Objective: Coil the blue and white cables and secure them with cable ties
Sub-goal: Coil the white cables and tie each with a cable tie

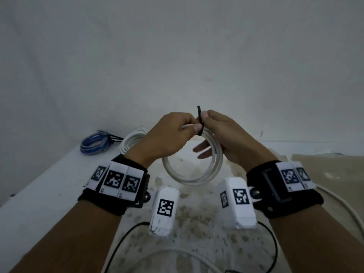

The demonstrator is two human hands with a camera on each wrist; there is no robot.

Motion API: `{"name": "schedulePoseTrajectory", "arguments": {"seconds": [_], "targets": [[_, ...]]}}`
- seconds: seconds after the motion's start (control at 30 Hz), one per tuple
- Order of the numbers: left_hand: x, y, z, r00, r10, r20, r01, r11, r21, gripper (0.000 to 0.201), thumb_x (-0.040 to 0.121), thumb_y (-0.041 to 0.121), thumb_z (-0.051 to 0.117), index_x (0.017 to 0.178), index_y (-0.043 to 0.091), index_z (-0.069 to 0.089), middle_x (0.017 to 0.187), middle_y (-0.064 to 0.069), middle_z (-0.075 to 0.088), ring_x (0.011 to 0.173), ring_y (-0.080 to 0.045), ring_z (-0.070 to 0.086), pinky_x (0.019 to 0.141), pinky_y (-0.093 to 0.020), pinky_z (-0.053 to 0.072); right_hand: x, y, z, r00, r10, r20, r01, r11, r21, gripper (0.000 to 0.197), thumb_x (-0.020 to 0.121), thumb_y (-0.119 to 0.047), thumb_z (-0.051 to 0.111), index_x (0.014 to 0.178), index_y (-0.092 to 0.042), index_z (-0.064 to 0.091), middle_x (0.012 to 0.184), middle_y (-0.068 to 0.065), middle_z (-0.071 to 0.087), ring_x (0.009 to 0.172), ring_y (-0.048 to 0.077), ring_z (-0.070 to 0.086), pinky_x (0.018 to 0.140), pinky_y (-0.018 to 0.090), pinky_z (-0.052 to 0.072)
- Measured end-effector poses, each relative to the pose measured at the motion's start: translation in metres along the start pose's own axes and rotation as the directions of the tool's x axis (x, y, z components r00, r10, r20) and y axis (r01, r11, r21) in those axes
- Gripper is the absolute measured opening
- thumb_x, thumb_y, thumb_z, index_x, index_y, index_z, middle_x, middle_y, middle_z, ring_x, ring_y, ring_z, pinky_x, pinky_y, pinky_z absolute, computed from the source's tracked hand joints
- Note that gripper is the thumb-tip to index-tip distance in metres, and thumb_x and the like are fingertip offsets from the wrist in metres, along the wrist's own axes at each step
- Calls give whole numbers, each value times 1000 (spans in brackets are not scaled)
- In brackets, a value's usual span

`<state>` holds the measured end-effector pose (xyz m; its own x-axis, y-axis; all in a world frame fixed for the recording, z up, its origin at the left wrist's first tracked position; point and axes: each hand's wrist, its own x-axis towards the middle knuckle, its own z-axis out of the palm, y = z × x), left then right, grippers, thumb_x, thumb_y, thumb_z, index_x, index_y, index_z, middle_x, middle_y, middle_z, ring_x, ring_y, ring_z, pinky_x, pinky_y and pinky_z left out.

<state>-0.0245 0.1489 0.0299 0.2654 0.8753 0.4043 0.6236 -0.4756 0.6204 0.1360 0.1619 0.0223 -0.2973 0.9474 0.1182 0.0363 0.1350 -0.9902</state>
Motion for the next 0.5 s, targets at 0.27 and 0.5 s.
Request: {"name": "schedulePoseTrajectory", "arguments": {"seconds": [0.27, 0.5], "targets": [[-38, 16, -49, 961, -240, -137, 116, 802, -586, 25, 98, 33, 54, 99, 9, 59, 64, -7, 59, 43, -12, 46, 43, -25, 43, -6, -52, 38, 991, -132, -23, 132, 991, 10, 33, 102, -36, 49, 87, -10, 60, 52, -1, 43, 39, 9, 25, 39, 20, 18], [-65, -5, -56, 842, -525, -124, 15, 254, -967, 33, 102, 38, 44, 87, 11, 56, 49, 4, 38, 36, -8, 32, 39, -20, 37, 3, -53, 89, 971, -82, -225, 136, 962, 236, 41, 104, -34, 46, 69, -13, 47, 57, 4, 42, 37, 12, 27, 39, 22, 24]]}}
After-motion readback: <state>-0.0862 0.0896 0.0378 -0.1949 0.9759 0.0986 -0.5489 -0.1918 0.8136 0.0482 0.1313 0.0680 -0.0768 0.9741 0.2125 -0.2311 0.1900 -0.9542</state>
